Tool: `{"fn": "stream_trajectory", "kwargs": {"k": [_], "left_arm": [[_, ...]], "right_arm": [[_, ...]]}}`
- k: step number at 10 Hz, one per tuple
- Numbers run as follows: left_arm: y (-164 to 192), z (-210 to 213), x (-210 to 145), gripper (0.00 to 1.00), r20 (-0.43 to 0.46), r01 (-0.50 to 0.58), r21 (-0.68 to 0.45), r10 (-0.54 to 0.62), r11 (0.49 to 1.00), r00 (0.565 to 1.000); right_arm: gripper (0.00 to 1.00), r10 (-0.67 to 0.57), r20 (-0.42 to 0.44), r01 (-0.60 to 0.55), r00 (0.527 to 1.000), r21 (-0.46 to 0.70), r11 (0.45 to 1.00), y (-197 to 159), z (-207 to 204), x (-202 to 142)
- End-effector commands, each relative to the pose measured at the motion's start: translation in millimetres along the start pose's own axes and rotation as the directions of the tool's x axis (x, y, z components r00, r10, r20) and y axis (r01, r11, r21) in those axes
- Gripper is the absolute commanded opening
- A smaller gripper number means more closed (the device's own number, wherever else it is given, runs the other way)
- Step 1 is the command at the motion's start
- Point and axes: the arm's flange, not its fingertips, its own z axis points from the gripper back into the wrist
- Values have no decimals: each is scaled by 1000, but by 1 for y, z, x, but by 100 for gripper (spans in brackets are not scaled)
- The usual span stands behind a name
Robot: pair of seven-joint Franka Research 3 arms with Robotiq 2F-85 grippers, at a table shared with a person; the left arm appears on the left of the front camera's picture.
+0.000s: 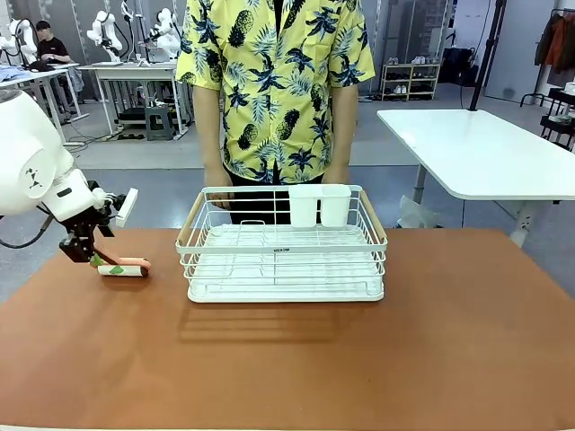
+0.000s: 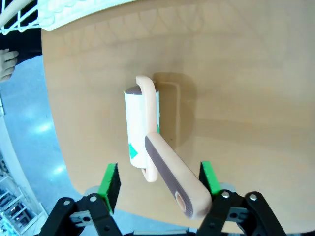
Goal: Clean the table.
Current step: Place the Lint Roller down when the Dish drying rack is positioned in the middle of the table.
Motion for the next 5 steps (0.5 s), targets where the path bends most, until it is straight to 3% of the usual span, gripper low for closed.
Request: {"fn": "stream_trajectory", "kwargs": {"k": [1,2,4,5], "left_arm": [[-13,21,3,98,5,-25,-51,26,998,1000],[-16,29,5,100,27,-23,-82,25,996,999],[-15,53,7,100,-18,-78,-139,76,987,997],[-15,66,7,100,30,-66,-160,72,985,997]], "right_arm": [[100,9,0,-9,1000,12,1000,2,1,-2],[100,9,0,-9,1000,12,1000,2,1,-2],[100,9,0,-9,1000,12,1000,2,1,-2],[100,9,0,-9,1000,12,1000,2,1,-2]]}}
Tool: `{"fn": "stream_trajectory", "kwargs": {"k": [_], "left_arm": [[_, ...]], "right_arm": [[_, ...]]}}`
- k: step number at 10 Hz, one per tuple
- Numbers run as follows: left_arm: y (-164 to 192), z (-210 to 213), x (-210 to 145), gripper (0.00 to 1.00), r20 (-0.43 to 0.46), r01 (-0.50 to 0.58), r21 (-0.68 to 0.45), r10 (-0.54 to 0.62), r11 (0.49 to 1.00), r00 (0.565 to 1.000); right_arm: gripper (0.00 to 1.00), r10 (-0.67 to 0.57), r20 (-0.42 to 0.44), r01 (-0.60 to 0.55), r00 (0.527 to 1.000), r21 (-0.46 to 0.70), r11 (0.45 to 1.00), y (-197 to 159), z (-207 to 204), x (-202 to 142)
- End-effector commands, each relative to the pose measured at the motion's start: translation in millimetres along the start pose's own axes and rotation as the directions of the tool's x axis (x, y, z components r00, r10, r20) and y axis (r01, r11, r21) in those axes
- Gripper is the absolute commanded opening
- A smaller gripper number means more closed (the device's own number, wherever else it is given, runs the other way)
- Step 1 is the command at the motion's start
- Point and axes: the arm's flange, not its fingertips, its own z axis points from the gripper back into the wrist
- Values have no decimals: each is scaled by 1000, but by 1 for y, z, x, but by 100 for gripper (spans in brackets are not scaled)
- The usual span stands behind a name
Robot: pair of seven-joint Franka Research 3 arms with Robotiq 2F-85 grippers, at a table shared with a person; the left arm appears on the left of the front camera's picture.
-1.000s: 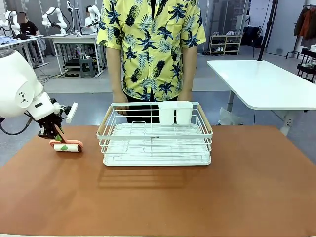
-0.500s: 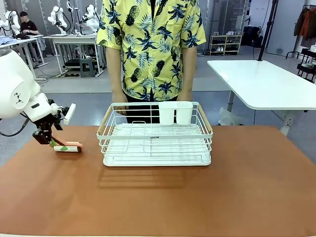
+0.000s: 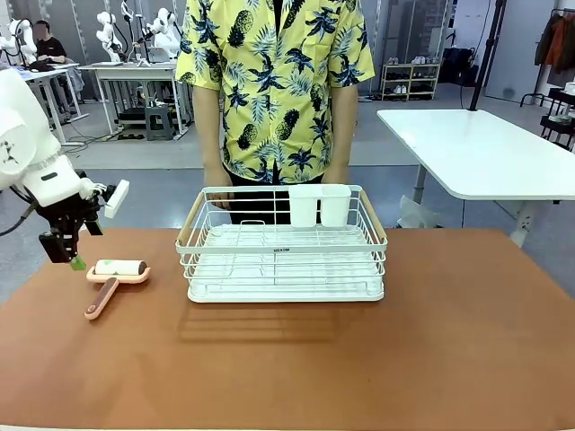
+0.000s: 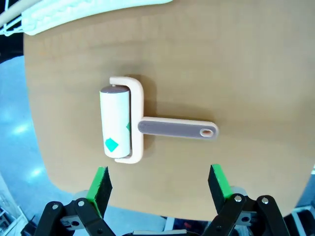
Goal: Clean the table.
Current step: Place the Lint Roller down when the Dish drying rack is positioned in the middle of the table.
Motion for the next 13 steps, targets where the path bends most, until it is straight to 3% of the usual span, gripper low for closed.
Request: {"fn": "stream_trajectory", "kwargs": {"k": [1,13], "left_arm": [[-3,25,2,100,16,0,-48,1,999,1000],[-3,13,1,100,5,1,-21,0,1000,1000]], "right_arm": [[100,9,0,-9,1000,12,1000,2,1,-2],[100,9,0,-9,1000,12,1000,2,1,-2]]}}
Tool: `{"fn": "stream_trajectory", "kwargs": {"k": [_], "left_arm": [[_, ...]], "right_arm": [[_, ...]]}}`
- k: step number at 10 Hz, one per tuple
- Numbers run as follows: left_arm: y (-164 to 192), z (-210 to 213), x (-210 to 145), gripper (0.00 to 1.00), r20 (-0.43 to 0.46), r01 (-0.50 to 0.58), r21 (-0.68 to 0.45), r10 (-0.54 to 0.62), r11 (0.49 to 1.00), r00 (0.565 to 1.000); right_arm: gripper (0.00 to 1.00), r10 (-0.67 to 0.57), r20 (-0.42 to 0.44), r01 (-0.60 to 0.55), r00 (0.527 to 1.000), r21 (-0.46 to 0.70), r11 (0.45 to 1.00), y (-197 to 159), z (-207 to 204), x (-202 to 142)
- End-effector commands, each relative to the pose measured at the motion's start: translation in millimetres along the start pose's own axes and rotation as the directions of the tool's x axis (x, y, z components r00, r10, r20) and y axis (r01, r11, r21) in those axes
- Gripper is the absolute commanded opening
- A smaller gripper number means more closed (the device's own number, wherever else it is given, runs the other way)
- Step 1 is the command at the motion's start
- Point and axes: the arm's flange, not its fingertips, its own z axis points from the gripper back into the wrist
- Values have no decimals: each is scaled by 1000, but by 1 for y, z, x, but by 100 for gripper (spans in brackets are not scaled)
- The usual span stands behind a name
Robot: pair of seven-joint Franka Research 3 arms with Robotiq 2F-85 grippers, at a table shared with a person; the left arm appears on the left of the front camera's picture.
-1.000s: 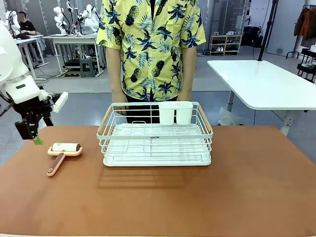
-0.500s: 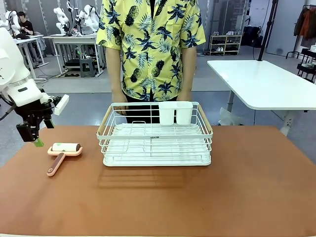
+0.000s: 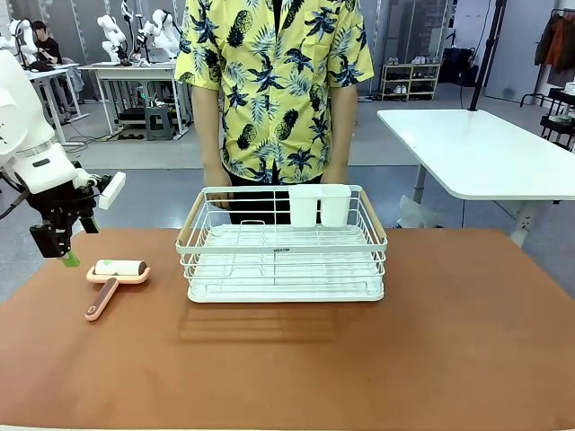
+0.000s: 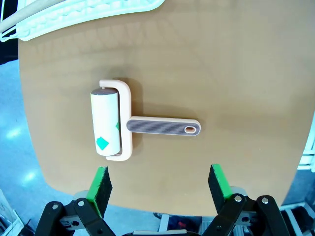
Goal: Clean the table.
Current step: Place the Lint Roller down when the Dish drying rack is positioned in the middle of the table.
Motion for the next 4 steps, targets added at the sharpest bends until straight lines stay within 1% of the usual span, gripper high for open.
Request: {"fn": "stream_trajectory", "kwargs": {"k": [1,4], "left_arm": [[2,-1,-1,100,-2,-4,18,4,1000,1000],[2,-1,-1,100,-2,-4,18,4,1000,1000]], "right_arm": [[100,9,0,-9,1000,12,1000,2,1,-2],[100,9,0,-9,1000,12,1000,2,1,-2]]}}
